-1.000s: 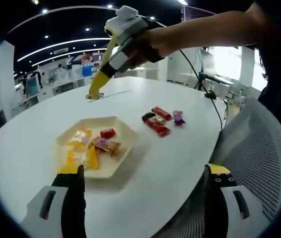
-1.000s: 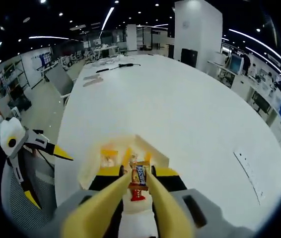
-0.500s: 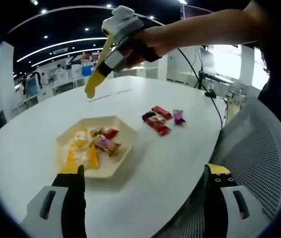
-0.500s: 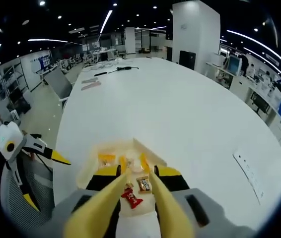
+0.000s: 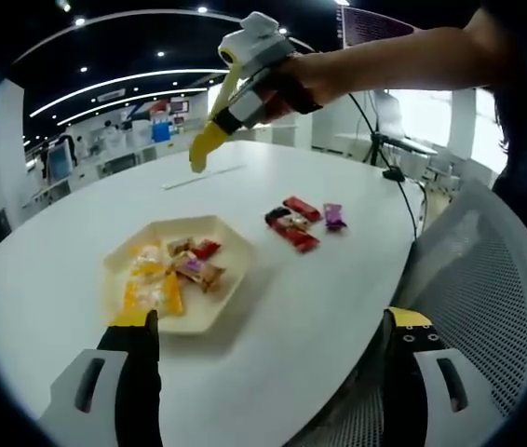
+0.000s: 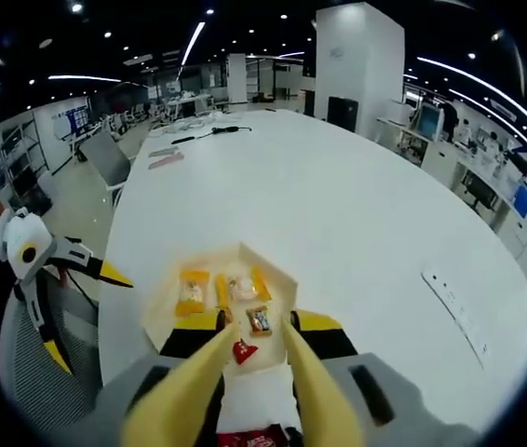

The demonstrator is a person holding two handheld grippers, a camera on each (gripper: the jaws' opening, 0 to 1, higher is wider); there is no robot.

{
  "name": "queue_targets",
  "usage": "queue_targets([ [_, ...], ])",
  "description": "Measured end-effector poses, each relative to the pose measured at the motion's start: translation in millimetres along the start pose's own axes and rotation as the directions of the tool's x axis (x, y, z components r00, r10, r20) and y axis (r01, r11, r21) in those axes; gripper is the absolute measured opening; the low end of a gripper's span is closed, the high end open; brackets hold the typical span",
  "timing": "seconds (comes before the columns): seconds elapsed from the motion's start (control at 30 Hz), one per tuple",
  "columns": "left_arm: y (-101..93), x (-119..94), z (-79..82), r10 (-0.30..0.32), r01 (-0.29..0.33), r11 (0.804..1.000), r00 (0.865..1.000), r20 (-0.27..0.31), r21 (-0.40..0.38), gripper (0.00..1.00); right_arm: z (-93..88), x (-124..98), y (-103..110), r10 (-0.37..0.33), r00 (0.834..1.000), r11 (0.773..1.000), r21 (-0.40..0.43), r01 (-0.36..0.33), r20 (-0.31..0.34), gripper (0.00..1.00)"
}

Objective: Place the target food into the container with the food tongs after gripping and lifting it, then release it inside without dropping or visibly crushing the food.

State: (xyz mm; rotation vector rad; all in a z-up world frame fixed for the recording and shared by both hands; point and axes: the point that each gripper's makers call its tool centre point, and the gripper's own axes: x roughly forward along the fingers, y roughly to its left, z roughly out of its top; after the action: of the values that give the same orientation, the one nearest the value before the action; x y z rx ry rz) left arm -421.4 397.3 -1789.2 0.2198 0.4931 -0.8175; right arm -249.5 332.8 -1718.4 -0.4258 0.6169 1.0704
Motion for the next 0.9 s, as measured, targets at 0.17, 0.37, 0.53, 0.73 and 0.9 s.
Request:
queue_targets([
  [0.17, -1.4, 1, -0.9, -0.006, 0.006, 1.0, 1.0, -0.005, 0.007, 0.96, -18.0, -19, -4, -0.028, 1.0, 1.0, 0.012, 0.028, 0.002, 0.27],
  [0.37, -2.0, 1, -1.0, -0.01, 0.01, 1.0, 1.0, -0.005, 0.01, 0.96, -46.3, -40, -8, -0.065, 0.998, 0.998, 0.01, 0.065, -0.007, 0.28],
  [0.53, -3.3, 1, -0.9, -0.016, 0.016, 1.0, 1.0, -0.004, 0.014, 0.96, -68.3, -57, -6, -0.07, 0.997, 0.997, -0.013, 0.07, -0.013, 0.28],
  [0.73, -3.7, 2, -2.1, -0.019, 0.019, 1.0, 1.0, -0.009, 0.014, 0.96, -81.3, -72, -6, -0.081, 0.997, 0.996, -0.025, 0.081, 0.003, 0.28],
  [0.9, -5.3, 2, -2.3, -0.025, 0.025, 1.0, 1.0, -0.013, 0.018, 0.96, -86.8, -79, -4, -0.073, 0.997, 0.997, -0.033, 0.073, 0.013, 0.28],
])
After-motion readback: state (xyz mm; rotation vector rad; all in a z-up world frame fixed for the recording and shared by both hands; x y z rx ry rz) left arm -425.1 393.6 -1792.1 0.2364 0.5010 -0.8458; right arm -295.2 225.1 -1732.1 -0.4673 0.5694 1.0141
